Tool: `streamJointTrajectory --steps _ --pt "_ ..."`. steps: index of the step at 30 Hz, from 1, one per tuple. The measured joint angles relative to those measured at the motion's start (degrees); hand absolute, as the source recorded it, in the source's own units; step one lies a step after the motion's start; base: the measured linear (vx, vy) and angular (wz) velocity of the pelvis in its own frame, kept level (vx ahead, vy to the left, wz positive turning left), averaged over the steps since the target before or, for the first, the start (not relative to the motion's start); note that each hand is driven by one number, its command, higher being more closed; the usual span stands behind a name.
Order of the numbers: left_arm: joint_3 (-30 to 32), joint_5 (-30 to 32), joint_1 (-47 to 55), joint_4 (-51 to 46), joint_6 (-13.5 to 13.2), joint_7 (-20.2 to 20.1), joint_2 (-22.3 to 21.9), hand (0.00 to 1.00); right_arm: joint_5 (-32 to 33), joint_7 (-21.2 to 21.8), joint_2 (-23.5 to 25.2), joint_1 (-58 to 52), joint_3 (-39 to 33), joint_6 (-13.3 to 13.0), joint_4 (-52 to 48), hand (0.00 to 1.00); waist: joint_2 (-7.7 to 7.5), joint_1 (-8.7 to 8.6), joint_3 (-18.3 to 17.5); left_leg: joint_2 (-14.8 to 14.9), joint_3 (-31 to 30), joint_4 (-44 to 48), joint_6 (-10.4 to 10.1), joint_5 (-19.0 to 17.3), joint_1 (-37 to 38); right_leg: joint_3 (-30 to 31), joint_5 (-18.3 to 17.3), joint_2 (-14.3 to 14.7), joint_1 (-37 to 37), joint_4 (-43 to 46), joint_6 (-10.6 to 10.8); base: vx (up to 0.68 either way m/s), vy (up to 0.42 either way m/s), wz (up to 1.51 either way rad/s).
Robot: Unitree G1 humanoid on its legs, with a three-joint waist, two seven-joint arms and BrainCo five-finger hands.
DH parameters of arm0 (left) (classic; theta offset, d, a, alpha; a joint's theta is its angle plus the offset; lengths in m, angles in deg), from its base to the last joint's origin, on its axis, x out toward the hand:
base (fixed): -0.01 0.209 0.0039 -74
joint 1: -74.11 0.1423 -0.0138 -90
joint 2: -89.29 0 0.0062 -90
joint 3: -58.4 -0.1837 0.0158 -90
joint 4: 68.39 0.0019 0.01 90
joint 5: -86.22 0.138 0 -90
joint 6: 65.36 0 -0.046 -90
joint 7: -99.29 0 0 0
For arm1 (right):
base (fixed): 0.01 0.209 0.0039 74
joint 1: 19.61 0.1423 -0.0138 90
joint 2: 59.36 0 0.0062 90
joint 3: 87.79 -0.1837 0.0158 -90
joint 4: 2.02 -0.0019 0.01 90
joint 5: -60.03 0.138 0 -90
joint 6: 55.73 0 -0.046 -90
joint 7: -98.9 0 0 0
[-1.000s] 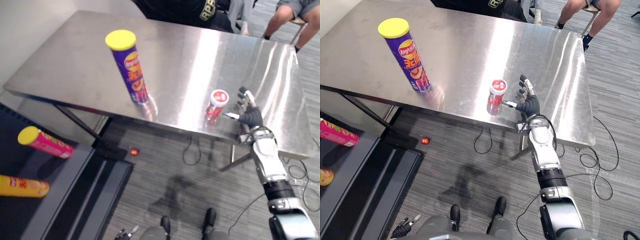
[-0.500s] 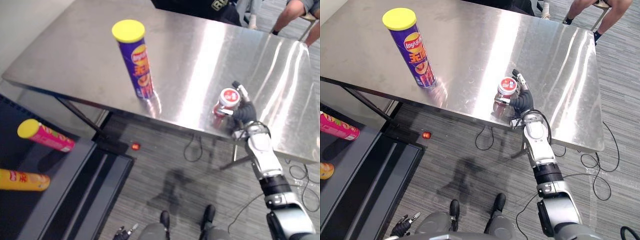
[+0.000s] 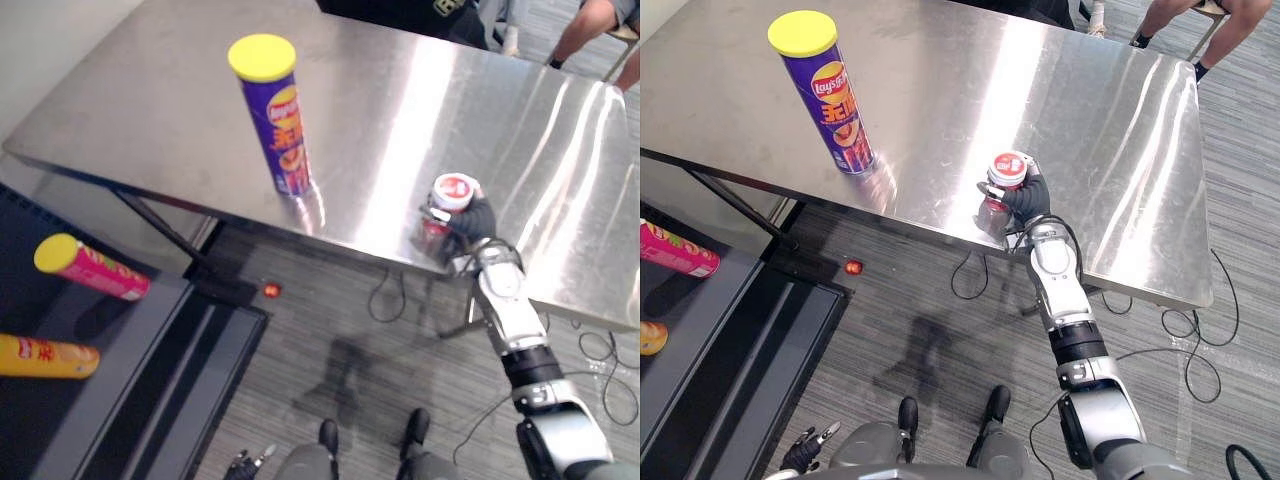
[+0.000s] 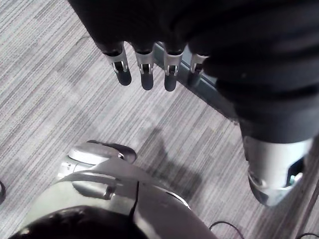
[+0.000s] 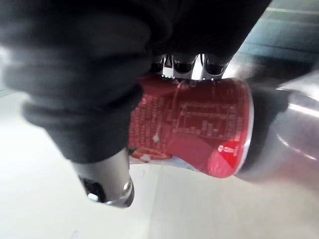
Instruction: Put the gum and the chips on the shelf.
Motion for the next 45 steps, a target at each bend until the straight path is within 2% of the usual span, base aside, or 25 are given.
streamJointTrajectory --steps 8,18,24,31,38,41,45 --pt "1.65 2.14 -0.38 -0.53 0.44 0.69 -0.06 0.0 -0.01 0.07 2.05 -0.14 1.26 0.2 -3.65 1.0 -0.01 0.05 0.01 -0.07 0.14 -0.13 -0.01 0.0 0.91 -0.04 0.18 -0.17 0.8 0.0 0.28 0.0 0.0 0.0" --pt "1.66 4.77 -0.39 -1.03 0.47 0.73 0.01 0.0 -0.01 1.73 2.02 -2.35 2.06 0.04 -17.2 1.0 -0.11 0.06 -0.31 0.3 0.35 1.73 -0.03 0.02 2.13 0.01 1.39 -0.13 2.59 -0.01 -0.62 0.0 -0.001 -0.02" --pt "1.5 6.5 -0.25 1.08 1.26 0.72 0.04 0.0 0.04 2.81 2.02 -7.48 2.73 -0.06 -21.6 1.0 -0.06 0.0 -4.89 0.39 0.35 2.17 -0.04 0.02 3.05 -0.04 1.39 -0.1 3.64 0.0 -0.62 0.01 -0.017 -0.02" --pt "0.76 8.49 -0.25 1.17 1.38 0.67 0.09 0.0 1.24 3.95 2.35 -10.53 2.96 -0.33 -24.92 1.0 -0.07 -0.35 -6.39 0.41 0.21 2.31 -0.04 0.02 3.43 -0.17 1.37 0.18 4.13 0.01 -0.63 -0.05 -0.042 0.0" --pt "0.89 8.86 0.25 2.08 1.58 0.83 0.09 0.0 2.31 4.08 5.51 -16.37 2.99 -0.33 -25.0 1.0 -0.03 -1.39 -8.03 0.55 0.32 1.85 -0.12 -0.05 3.99 -0.31 1.0 0.42 4.34 0.0 -1.0 -0.11 -0.048 -0.03" --pt "1.07 8.83 0.27 2.71 1.59 0.84 0.27 0.0 2.32 4.06 5.53 -20.32 2.89 -0.33 -26.54 1.0 -0.31 -1.53 -8.7 0.62 0.47 1.76 -0.28 -0.22 3.92 -0.62 -0.26 0.25 4.37 -0.02 -1.3 -0.14 -0.062 -0.03" --pt "1.15 8.84 0.52 3.52 1.66 0.89 0.17 0.0 3.39 4.06 5.79 -24.72 1.4 -0.36 -27.25 1.0 0.16 -1.89 -10.08 1.54 0.43 1.03 -0.9 0.07 3.87 -0.85 -1.12 1.07 4.45 -0.11 -1.94 -0.12 -0.077 -0.01"
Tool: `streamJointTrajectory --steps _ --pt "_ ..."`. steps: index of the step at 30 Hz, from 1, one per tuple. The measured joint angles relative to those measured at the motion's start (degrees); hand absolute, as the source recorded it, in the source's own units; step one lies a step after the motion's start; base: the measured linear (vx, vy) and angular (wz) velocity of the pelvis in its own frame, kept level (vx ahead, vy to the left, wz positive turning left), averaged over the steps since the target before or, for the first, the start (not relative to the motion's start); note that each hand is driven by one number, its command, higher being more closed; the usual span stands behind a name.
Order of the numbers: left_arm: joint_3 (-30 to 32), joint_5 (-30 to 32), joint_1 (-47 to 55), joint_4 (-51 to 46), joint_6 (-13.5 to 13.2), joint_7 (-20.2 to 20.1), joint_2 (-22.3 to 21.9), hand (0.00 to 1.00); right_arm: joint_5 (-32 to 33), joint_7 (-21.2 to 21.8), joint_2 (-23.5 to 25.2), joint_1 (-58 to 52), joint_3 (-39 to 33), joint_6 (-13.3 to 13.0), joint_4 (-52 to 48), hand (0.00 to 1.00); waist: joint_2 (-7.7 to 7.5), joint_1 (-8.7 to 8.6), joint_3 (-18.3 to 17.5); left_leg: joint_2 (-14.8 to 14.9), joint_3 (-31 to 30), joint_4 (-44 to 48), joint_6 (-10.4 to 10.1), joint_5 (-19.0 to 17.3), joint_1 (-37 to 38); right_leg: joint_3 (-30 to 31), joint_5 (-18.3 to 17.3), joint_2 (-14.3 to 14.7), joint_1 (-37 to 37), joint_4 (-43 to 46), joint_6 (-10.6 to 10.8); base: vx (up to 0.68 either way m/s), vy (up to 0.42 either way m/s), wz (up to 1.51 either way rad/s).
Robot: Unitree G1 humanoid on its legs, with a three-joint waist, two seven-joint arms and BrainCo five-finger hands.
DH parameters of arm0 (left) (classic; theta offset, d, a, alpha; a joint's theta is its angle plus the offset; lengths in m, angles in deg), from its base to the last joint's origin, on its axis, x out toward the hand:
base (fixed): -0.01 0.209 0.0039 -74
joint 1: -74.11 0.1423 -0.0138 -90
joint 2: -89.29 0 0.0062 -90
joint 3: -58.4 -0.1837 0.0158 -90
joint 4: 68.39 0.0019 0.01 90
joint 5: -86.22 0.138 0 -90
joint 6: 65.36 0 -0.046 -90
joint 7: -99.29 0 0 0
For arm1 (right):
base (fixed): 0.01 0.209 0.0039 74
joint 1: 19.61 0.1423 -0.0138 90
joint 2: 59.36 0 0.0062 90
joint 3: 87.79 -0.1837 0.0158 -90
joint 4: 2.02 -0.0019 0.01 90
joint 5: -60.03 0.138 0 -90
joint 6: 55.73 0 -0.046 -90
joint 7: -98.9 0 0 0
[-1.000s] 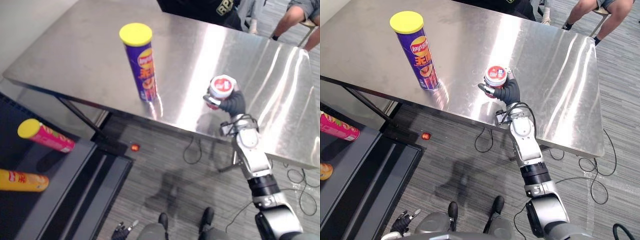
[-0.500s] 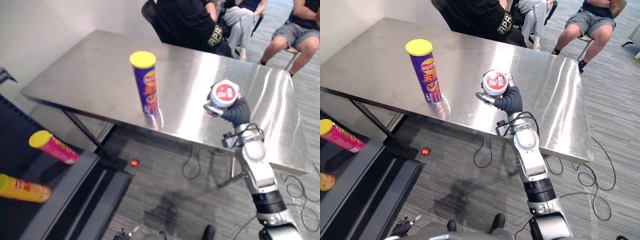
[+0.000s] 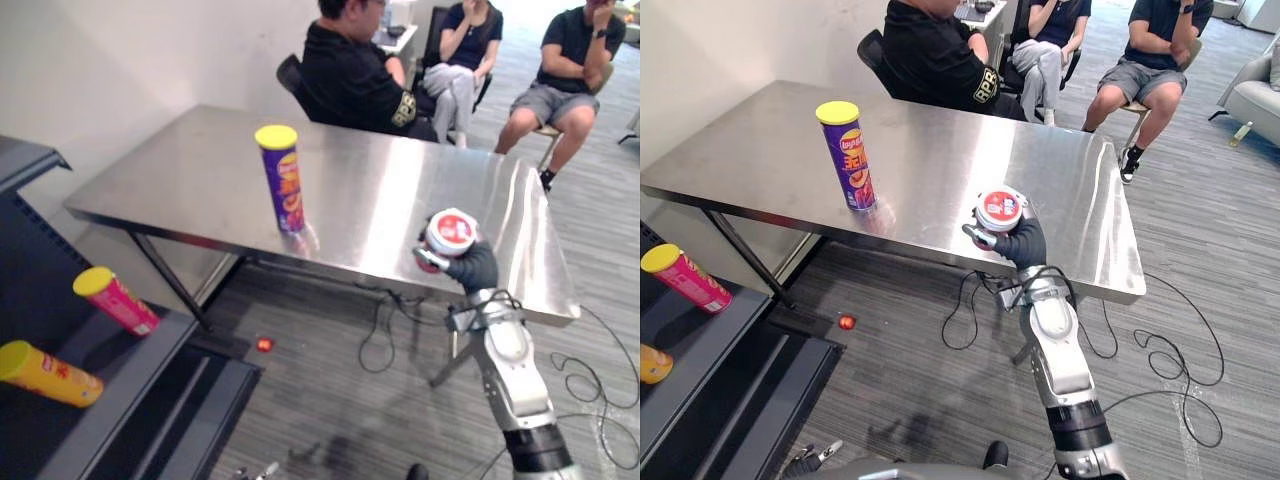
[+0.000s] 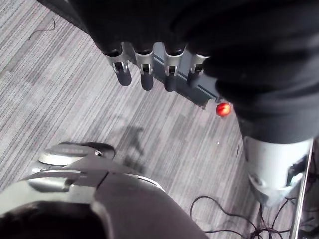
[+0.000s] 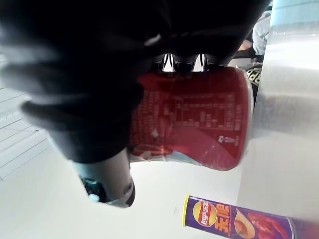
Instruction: Put the gum and the chips on the shelf.
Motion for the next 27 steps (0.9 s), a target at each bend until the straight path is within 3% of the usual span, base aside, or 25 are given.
streamJointTrajectory --steps 8,11,14,17,18,19,20,21,22,23,24,25,26,27 --pt "1.0 -0.73 1.4 1.11 0.78 -0.8 -0.22 0.0 1.24 0.2 0.17 -5.56 -3.14 0.0 0.16 1.0 1.56 -1.03 -0.85 2.23 -0.24 -0.08 -1.19 0.38 1.22 -0.14 -0.4 2.13 1.39 0.11 -0.69 0.01 -0.054 0.0" --pt "1.08 -1.55 1.29 1.58 1.02 -1.19 -0.25 0.0 1.37 0.55 0.19 -5.68 -3.58 0.01 0.35 1.0 1.84 -0.71 -0.81 2.82 -1.41 1.5 -1.33 0.53 0.47 -1.3 -0.48 2.72 1.73 0.15 -1.51 0.03 -0.025 0.17" --pt "1.04 -3.45 0.36 1.6 1.23 -1.86 -0.42 0.0 2.71 0.45 0.29 -4.59 -3.39 0.0 1.73 1.0 2.54 -0.68 -0.28 2.93 -6.02 3.28 -1.74 0.86 -2.95 -5.68 -1.25 2.74 1.28 1.49 -2.31 -0.02 -0.05 0.72" --pt "0.43 -3.89 -1.55 1.0 1.13 -1.99 -0.67 0.0 3.38 -0.36 0.03 -0.58 -3.66 0.0 4.22 1.0 3.1 -0.53 0.34 2.69 -12.87 2.41 -3.5 3.51 -8.18 -13.3 -3.95 1.83 -1.65 5.45 -3.16 -0.08 -0.09 1.33" --pt "0.43 -4.62 -2.27 0.96 1.06 -1.96 -1.02 0.0 3.36 -0.59 -0.09 1.44 -3.83 0.01 4.37 1.0 4.16 0.52 2.2 3.85 -11.28 -0.07 -3.6 3.55 -8.19 -16.08 -5.35 1.48 -2.1 7.87 -3.8 -0.11 -0.116 1.07" --pt "0.52 -4.93 -2.31 1.01 1.05 -1.94 -1.31 0.0 3.36 -0.73 -0.21 2.26 -3.98 -0.01 4.26 1.0 4.21 0.63 2.55 5.3 -7.35 -2.33 -3.57 3.57 -8.19 -17.95 -5.99 1.04 -2.18 8.56 -4.02 -0.1 -0.125 1.33" --pt "0.62 -5.45 -2.07 1.01 1.04 -1.92 -1.78 0.0 3.32 -1.22 -1.0 3.14 -4.14 -0.03 4.26 1.0 4.67 0.64 2.69 7.37 -0.36 -5.05 -2.35 3.51 -8.23 -21.68 -6.28 -0.01 -2.13 8.58 -4.4 -0.07 -0.074 1.57" --pt "1.64 -5.66 -2.15 1.14 1.15 -1.91 -2.05 0.0 3.2 -1.68 -1.64 3.86 -5.02 -0.07 4.25 1.0 4.21 0.49 3.26 9.22 7.65 -2.85 1.96 3.74 -9.86 -25.18 -7.05 -1.53 -2.42 8.82 -5.54 -0.02 -0.016 1.5" --pt "2.18 -5.66 -2.35 1.16 1.22 -1.95 -2.25 0.0 3.14 -1.72 -1.78 4.13 -6.12 -0.07 4.25 1.0 4.88 0.35 3.47 10.51 11.41 1.7 3.32 4.43 -11.52 -27.27 -7.36 -2.4 -2.53 9.87 -5.63 -0.01 0.007 1.42" --pt "2.95 -5.68 -2.1 1.12 1.25 -2.09 -2.76 0.0 3.02 -2.05 -2.38 3.81 -7.9 -0.05 4.25 1.0 5.22 0.21 3.76 12.5 16.22 8.89 6.06 6.77 -13.12 -29.65 -8.13 -3.71 -2.56 11.88 -5.14 0.0 0.007 1.36" --pt "3.51 -5.69 -0.68 0.3 1.31 -2.15 -3.58 0.0 2.71 -2.65 -2.88 3.14 -10.25 -0.03 4.11 1.0 7.07 0.14 3.4 12.94 18.65 10.85 4.85 12.24 -13.81 -31.72 -9.99 -4.63 -2.28 15.02 -4.2 0.0 0.016 1.43" --pt "3.34 -5.7 -0.05 -0.41 1.33 -2.15 -3.83 0.0 2.66 -2.83 -2.83 2.69 -11.43 -0.04 3.95 1.0 6.91 -0.41 3.4 12.44 18.88 10.14 4.65 13.73 -14.42 -32.48 -10.65 -5.16 -2.45 15.34 -4.32 -0.1 0.069 1.59" --pt "4.03 -5.72 0.73 -1.27 1.19 -2.25 -3.33 0.0 2.53 -2.85 -2.54 1.37 -13.4 -0.02 3.56 1.0 5.65 -0.84 3.01 9.76 17.46 2.87 3.77 18.42 -13.86 -33.63 -10.74 -6.01 -2.5 13.14 -4.61 -0.13 0.114 1.46" --pt "6.09 -5.72 0.43 -0.68 1.5 -2.6 -3.37 0.0 2.25 -2.63 -1.74 0.26 -14.86 -0.07 2.46 1.0 5.33 -0.77 2.93 9.24 18.59 0.37 4.43 17.78 -12.65 -37.36 -9.94 -6.01 -1.92 12.02 -4.85 -0.13 0.118 1.21"
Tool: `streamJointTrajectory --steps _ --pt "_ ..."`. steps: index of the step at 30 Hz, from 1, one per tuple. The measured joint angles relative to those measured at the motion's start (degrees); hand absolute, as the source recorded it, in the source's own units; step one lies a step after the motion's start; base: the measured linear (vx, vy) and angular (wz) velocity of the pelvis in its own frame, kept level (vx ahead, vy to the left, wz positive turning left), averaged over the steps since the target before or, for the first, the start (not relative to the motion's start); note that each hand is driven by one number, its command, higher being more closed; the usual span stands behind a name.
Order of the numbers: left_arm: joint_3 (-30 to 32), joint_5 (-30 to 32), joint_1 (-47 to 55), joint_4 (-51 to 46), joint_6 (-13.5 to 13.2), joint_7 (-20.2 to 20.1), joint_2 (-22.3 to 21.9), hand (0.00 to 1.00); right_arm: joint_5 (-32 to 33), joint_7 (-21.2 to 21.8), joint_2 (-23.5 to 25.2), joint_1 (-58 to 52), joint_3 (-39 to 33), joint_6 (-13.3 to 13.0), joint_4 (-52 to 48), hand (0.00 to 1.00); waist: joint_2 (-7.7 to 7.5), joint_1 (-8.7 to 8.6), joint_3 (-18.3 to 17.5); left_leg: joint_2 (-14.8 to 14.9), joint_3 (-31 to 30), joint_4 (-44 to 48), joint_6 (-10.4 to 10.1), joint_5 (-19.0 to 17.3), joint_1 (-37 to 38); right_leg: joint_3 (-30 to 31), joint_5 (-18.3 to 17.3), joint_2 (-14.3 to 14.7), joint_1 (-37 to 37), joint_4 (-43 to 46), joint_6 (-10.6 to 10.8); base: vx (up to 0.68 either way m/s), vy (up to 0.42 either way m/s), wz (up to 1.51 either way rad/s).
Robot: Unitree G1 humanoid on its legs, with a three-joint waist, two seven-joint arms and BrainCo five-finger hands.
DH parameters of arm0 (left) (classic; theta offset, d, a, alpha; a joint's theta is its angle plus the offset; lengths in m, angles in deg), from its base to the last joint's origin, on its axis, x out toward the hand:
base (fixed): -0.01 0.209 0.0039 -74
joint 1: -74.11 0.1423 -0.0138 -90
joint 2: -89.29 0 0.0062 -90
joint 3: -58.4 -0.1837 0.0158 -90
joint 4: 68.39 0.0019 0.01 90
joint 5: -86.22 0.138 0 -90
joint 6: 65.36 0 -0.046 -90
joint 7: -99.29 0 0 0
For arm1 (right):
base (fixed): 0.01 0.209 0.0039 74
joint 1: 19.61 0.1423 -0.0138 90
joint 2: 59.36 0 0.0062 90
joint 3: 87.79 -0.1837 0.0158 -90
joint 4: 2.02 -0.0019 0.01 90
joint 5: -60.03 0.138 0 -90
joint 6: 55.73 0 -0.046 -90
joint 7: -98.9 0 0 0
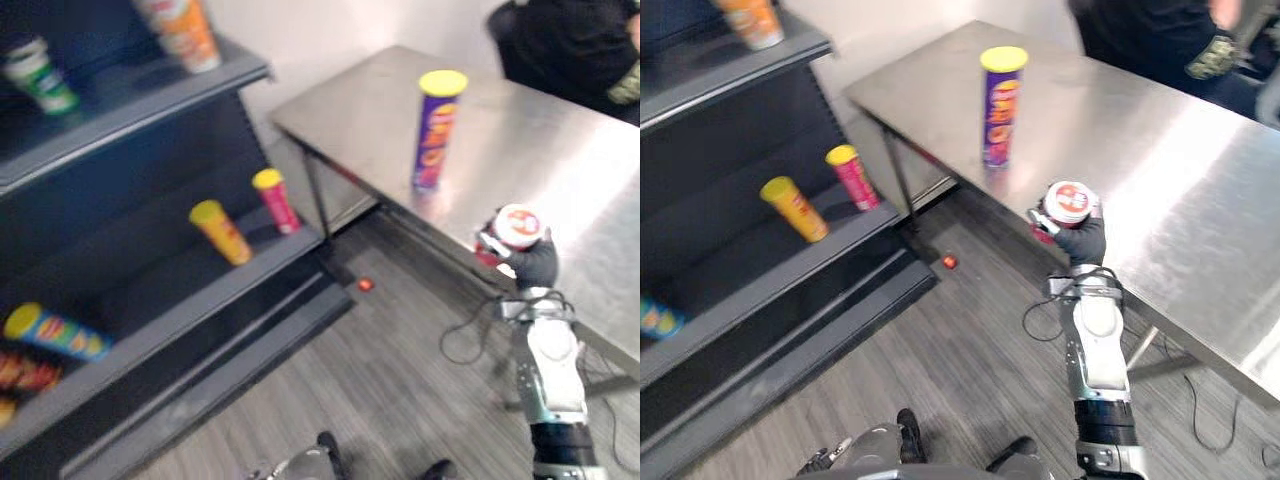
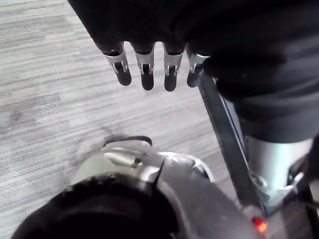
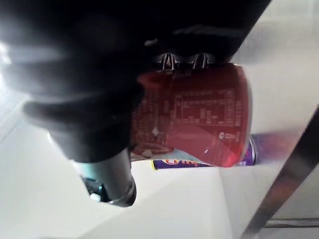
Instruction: Put the gum and the chips on the shelf.
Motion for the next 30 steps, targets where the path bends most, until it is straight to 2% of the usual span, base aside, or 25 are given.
streamJointTrajectory --steps 1,2,5,6,7,10,16,19,22,27,30 --pt "0.95 0.0 0.61 0.59 0.49 -0.13 -0.01 0.0 -0.01 0.03 0.63 -0.39 -0.38 0.02 -0.03 1.0 -0.1 -0.01 0.05 1.19 1.93 3.78 0.69 -4.09 -0.02 -0.81 0.0 -0.18 -0.05 0.43 0.0 -0.04 0.156 0.94" --pt "2.64 0.02 1.94 0.78 0.99 -0.63 -0.57 0.0 -0.02 -0.04 1.45 -1.8 -0.82 0.03 -0.14 1.0 -0.6 -0.32 0.31 2.57 4.69 6.6 -0.95 -7.61 2.25 -2.55 0.06 -1.2 0.58 1.79 0.12 0.0 0.149 0.65" --pt "4.16 0.02 2.73 0.75 0.99 -1.72 -1.33 0.0 -0.06 0.05 1.64 -4.44 -2.92 0.05 -1.8 1.0 0.24 -0.81 -0.06 1.45 4.87 3.91 -2.09 -7.51 3.52 -4.79 0.76 -2.4 1.46 2.66 1.41 -0.08 0.222 0.63" --pt "4.63 0.02 2.8 0.71 0.95 -1.88 -1.35 0.0 -0.08 0.14 1.67 -5.09 -3.39 0.04 -2.76 1.0 0.4 -0.94 -0.24 0.49 4.22 1.85 -3.43 -7.61 3.42 -6.13 1.25 -2.94 1.36 2.97 2.17 -0.12 0.229 0.56" --pt "4.69 0.02 3.09 0.73 0.96 -1.91 -1.38 0.0 -0.14 0.32 1.76 -5.49 -3.68 0.03 -3.35 1.0 1.22 -1.53 -0.77 -0.05 3.83 -1.64 -4.94 -8.83 3.6 -7.23 1.41 -3.12 0.71 4.13 2.43 -0.12 0.231 0.51" --pt "6.15 0.05 3.3 0.73 1.0 -1.79 -1.04 0.0 -0.57 0.47 3.7 -6.24 -4.12 0.09 -3.45 1.0 -0.29 -1.95 -0.93 -2.75 4.23 -5.69 -4.26 -8.27 3.6 -7.9 2.02 -5.58 -0.5 6.34 2.91 -0.11 0.179 0.29" --pt "6.02 0.25 3.1 0.65 0.91 -1.65 -0.72 0.0 -2.75 -0.47 3.82 -6.9 -5.08 0.14 -3.43 1.0 -1.09 -2.07 -0.66 -4.79 5.75 -6.41 -3.6 -8.02 3.75 -7.9 3.58 -8.4 -0.52 7.75 2.97 -0.02 0.098 0.05" --pt "5.96 0.07 3.0 0.45 0.83 -1.65 -0.08 0.0 -4.29 -1.3 4.17 -6.89 -4.9 0.14 -3.3 1.0 -2.21 -1.93 0.01 -4.99 4.66 -6.95 -3.15 -7.43 3.7 -7.93 3.58 -8.27 -0.49 7.76 2.97 0.04 0.006 0.1" --pt "5.99 0.06 3.01 0.45 0.8 -1.72 -0.13 0.0 -4.61 -1.26 4.17 -6.31 -4.81 0.15 -2.41 1.0 -2.39 -1.8 0.11 -5.34 4.48 -7.93 -2.43 -6.18 4.12 -7.89 3.57 -8.23 -0.49 7.75 2.97 0.09 -0.01 0.12" --pt "6.02 0.06 3.02 0.16 0.57 -1.99 -0.2 0.0 -4.62 0.28 4.16 -6.05 -3.62 0.36 -1.06 1.0 -2.47 -0.51 0.18 -5.67 4.04 -9.92 -2.49 -5.23 5.06 -7.36 3.53 -7.97 -0.33 7.7 2.94 0.05 -0.033 0.03" --pt "6.02 0.06 3.0 -0.07 0.54 -2.14 -0.23 0.0 -4.6 1.18 4.15 -6.09 -2.17 0.36 -0.8 1.0 -2.7 -0.56 0.74 -6.01 2.88 -11.02 -2.55 -4.81 5.88 -7.4 3.52 -7.74 0.6 7.33 2.95 0.04 -0.042 0.13"
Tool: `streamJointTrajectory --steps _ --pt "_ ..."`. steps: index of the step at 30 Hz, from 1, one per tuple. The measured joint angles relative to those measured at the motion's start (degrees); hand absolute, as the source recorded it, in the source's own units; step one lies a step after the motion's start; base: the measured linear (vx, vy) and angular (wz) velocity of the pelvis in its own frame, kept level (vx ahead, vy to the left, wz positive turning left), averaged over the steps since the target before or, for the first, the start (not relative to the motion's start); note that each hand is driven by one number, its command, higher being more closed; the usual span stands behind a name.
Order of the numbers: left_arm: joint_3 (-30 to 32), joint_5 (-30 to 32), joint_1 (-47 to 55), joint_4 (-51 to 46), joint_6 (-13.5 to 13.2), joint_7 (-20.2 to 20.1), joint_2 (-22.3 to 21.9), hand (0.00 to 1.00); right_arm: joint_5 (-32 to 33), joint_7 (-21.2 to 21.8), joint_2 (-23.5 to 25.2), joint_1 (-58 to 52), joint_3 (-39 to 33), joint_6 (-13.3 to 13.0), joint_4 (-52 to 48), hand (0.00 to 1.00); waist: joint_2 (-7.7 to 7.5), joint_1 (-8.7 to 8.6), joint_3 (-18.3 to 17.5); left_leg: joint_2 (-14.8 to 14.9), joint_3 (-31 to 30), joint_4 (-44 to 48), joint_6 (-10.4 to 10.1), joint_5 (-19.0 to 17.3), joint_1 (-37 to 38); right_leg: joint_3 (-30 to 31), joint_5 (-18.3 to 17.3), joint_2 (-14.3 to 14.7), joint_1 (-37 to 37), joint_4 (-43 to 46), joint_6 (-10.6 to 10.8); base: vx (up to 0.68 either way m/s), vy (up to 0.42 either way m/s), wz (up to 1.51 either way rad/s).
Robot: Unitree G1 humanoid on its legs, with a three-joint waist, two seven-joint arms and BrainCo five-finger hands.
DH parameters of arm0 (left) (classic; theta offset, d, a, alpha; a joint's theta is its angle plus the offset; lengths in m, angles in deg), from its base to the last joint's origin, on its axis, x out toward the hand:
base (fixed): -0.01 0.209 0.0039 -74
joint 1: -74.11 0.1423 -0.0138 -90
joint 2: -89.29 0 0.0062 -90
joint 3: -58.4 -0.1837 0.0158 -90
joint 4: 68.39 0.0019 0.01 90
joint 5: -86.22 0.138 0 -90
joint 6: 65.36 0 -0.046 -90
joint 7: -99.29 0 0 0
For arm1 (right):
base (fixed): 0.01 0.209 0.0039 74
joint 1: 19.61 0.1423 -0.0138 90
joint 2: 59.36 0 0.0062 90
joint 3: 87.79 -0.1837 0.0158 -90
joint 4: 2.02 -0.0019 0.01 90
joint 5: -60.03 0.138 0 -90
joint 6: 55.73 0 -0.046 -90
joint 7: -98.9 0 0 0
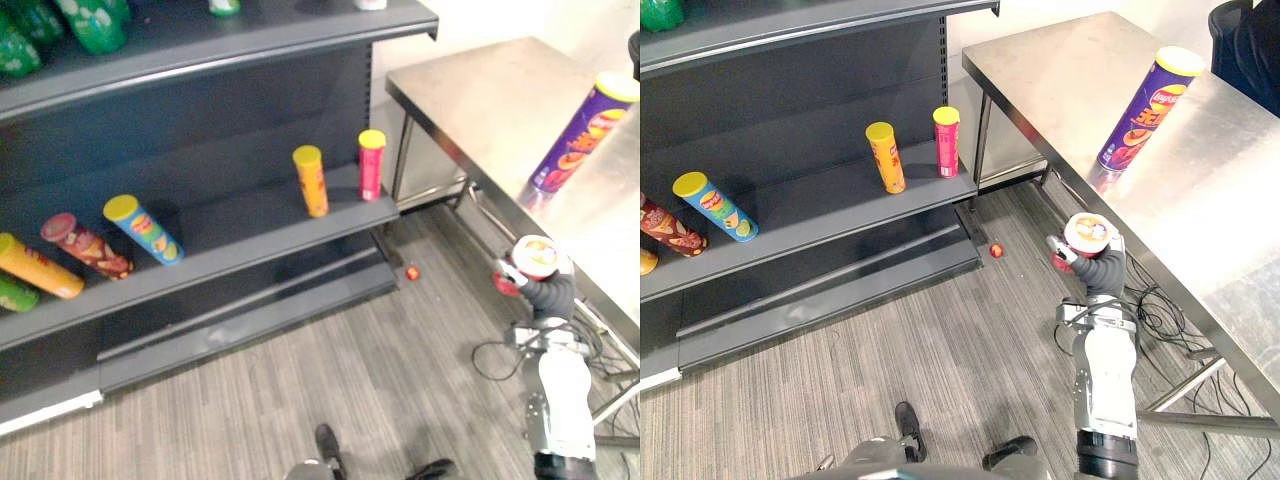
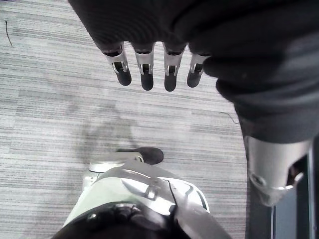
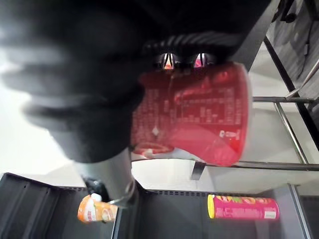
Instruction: Put the gum and the chips on the shelf.
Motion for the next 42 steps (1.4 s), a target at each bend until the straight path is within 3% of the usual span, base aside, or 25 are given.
streamJointTrajectory --steps 5,7,10,12,13,14,15,16,17,21,24,25,28,29,30,32,33,34,37,42 --pt "-0.08 -0.14 -0.01 -0.55 -0.01 -0.05 0.16 0.0 0.01 0.92 -0.04 1.0 3.31 0.0 1.4 1.0 -1.18 0.57 0.81 0.14 -0.38 0.43 0.02 -0.73 -1.06 -0.17 0.05 0.5 0.26 -0.85 0.05 0.01 -0.03 0.08" --pt "-0.62 -2.32 -0.78 -0.71 -0.03 -0.07 0.61 0.0 0.02 1.07 -0.18 2.65 5.93 0.0 1.97 1.0 -1.82 0.98 2.14 2.17 -1.21 9.91 -0.37 -5.2 -5.2 -0.76 0.24 0.61 0.94 -0.93 0.33 0.0 -0.04 0.16" --pt "-1.77 -4.79 -1.18 -1.44 -0.05 -0.2 0.63 0.0 -0.02 1.32 -1.61 4.94 9.0 0.02 3.58 1.0 -1.22 2.45 2.91 5.34 -3.35 21.86 0.28 -10.91 -9.85 -0.86 0.78 1.5 2.73 -0.6 1.13 0.02 0.033 0.23" --pt "-2.29 -6.83 -1.32 -1.71 -0.08 -0.39 0.75 0.0 -0.03 1.4 -2.07 4.98 10.4 0.04 3.62 1.0 -1.29 2.84 3.07 5.15 -5.46 24.05 1.05 -12.61 -10.86 0.14 1.5 0.35 3.61 1.53 1.43 0.04 0.107 0.57" --pt "-2.35 -6.83 -1.51 -1.72 -0.07 -0.39 0.89 0.0 -0.04 1.41 -2.08 4.87 10.82 0.07 3.61 1.0 -1.27 2.87 3.13 4.29 -7.0 24.11 1.23 -13.15 -10.94 2.38 2.38 -0.87 3.6 3.81 0.33 0.08 0.219 0.88" --pt "-3.8 -6.81 -1.34 -2.08 -0.11 -0.16 1.22 0.0 -0.11 1.69 -2.13 4.55 10.91 0.08 3.58 1.0 -1.0 2.98 3.19 2.74 -9.77 23.17 1.83 -13.12 -9.97 10.41 4.18 -3.35 1.46 10.03 -4.29 0.11 0.223 0.8" --pt "-4.77 -6.8 -1.32 -2.34 -0.19 -0.01 1.37 0.0 -0.16 1.97 -2.22 4.41 10.86 0.05 3.58 1.0 -0.43 2.91 3.38 2.29 -11.1 22.99 2.47 -12.89 -9.69 16.71 2.97 -3.41 -1.2 13.19 -6.78 0.15 0.254 1.01" --pt "-6.52 -6.79 -1.7 -2.68 -0.38 0.18 1.81 0.0 -0.18 2.6 -1.98 3.89 10.99 0.06 3.54 1.0 0.68 2.62 3.96 2.24 -14.38 22.06 2.82 -12.37 -9.52 31.55 -1.96 1.41 -4.98 13.99 -4.1 0.15 0.192 1.44" --pt "-7.42 -6.65 -1.83 -2.35 -1.14 0.26 3.34 0.0 -0.18 3.67 -1.85 2.46 11.46 0.06 3.0 1.0 0.26 1.35 3.89 0.17 -18.29 19.05 3.72 -11.13 -8.11 44.29 -5.5 7.14 -7.26 11.99 -2.17 0.14 0.158 1.57" --pt "-7.77 -6.63 -1.88 -1.37 -1.39 0.32 3.69 0.0 -0.08 4.79 -1.83 -1.2 13.23 0.01 0.55 1.0 -0.77 0.78 4.0 -4.48 -23.05 16.42 3.35 -10.65 -3.67 50.64 -6.02 10.37 -9.27 6.05 -1.36 0.18 0.054 1.09" --pt "-7.82 -6.52 -2.13 -0.71 -2.11 0.21 4.17 0.0 0.07 6.4 -1.79 -1.84 14.91 0.01 0.1 1.0 -1.17 0.03 3.82 -6.05 -27.61 16.4 2.73 -11.13 -3.01 54.73 -4.48 12.47 -12.16 0.62 0.95 0.17 -0.029 0.89" --pt "-7.86 -6.35 -2.55 0.0 -2.05 0.22 4.17 0.0 0.12 6.45 -1.78 -2.42 15.09 0.01 -0.4 1.0 -1.91 -0.12 3.48 -6.9 -29.68 16.37 2.38 -11.34 -2.54 55.7 -3.9 12.37 -11.97 -0.79 1.82 0.3 -0.174 1.03" --pt "-8.24 -6.26 -2.38 0.67 -2.06 0.15 4.56 0.0 1.3 7.6 -1.74 -2.91 15.39 0.0 -0.96 1.0 -3.3 0.05 2.56 -8.28 -33.08 16.55 0.77 -12.33 -1.93 53.77 -0.3 12.17 -8.66 -5.28 2.14 0.2 -0.176 0.65" --pt "-8.17 -6.3 -2.52 0.8 -2.01 0.15 4.15 0.0 1.4 7.7 -1.98 -2.64 15.31 0.02 -0.85 1.0 -3.08 0.23 2.54 -7.92 -33.28 16.61 0.3 -12.66 -2.12 52.85 -0.62 12.41 -7.83 -6.37 2.69 0.21 -0.263 0.43" --pt "-7.68 -6.37 -2.45 0.9 -1.99 -0.36 2.95 0.0 2.65 7.84 -1.89 -2.21 15.26 0.0 -0.94 1.0 -1.68 0.28 2.27 -6.1 -33.85 16.35 -1.03 -13.38 -2.58 51.03 -0.59 14.12 -7.12 -7.61 1.97 0.17 -0.213 0.3" --pt "-7.37 -6.36 -2.64 1.7 -1.97 -0.86 2.32 0.0 3.6 8.07 -1.85 -2.59 14.89 0.0 -0.93 1.0 -0.82 -0.41 1.66 -3.33 -32.07 15.4 -1.85 -13.9 -3.15 48.53 -0.77 15.18 -6.37 -8.84 1.41 0.15 -0.194 0.59" --pt "-6.61 -6.37 -3.22 2.25 -1.91 -1.11 2.07 0.0 4.34 8.09 -1.9 -3.18 13.7 0.01 -0.85 1.0 -0.25 -2.06 1.46 0.71 -26.43 13.89 -3.71 -12.09 -3.4 45.07 -1.35 15.74 -5.28 -9.3 0.49 0.14 -0.204 0.83" --pt "-6.61 -6.36 -3.36 2.29 -1.85 -1.23 2.03 0.0 4.72 8.0 -2.09 -3.44 12.93 0.02 -0.78 1.0 -0.01 -2.25 1.34 1.64 -25.19 12.84 -4.21 -10.81 -3.18 44.13 -1.41 15.89 -4.96 -9.32 0.39 0.14 -0.178 0.94" --pt "-6.68 -5.82 -3.74 2.07 -1.52 -1.39 2.02 0.0 5.01 6.97 -2.46 -3.95 10.11 0.0 -0.69 1.0 0.4 -3.17 1.05 1.74 -21.07 9.39 -4.15 -7.43 -2.03 40.18 -1.48 15.27 -2.93 -10.36 0.35 0.1 -0.001 0.65" --pt "-7.05 -3.28 -3.43 0.43 -1.11 -0.66 2.18 0.0 3.78 5.77 -1.23 -4.9 10.49 0.02 0.87 1.0 0.6 -2.84 0.78 1.06 -17.04 7.97 -4.96 -6.14 0.23 38.79 -1.46 14.35 -0.12 -10.97 0.44 0.01 0.06 0.2"
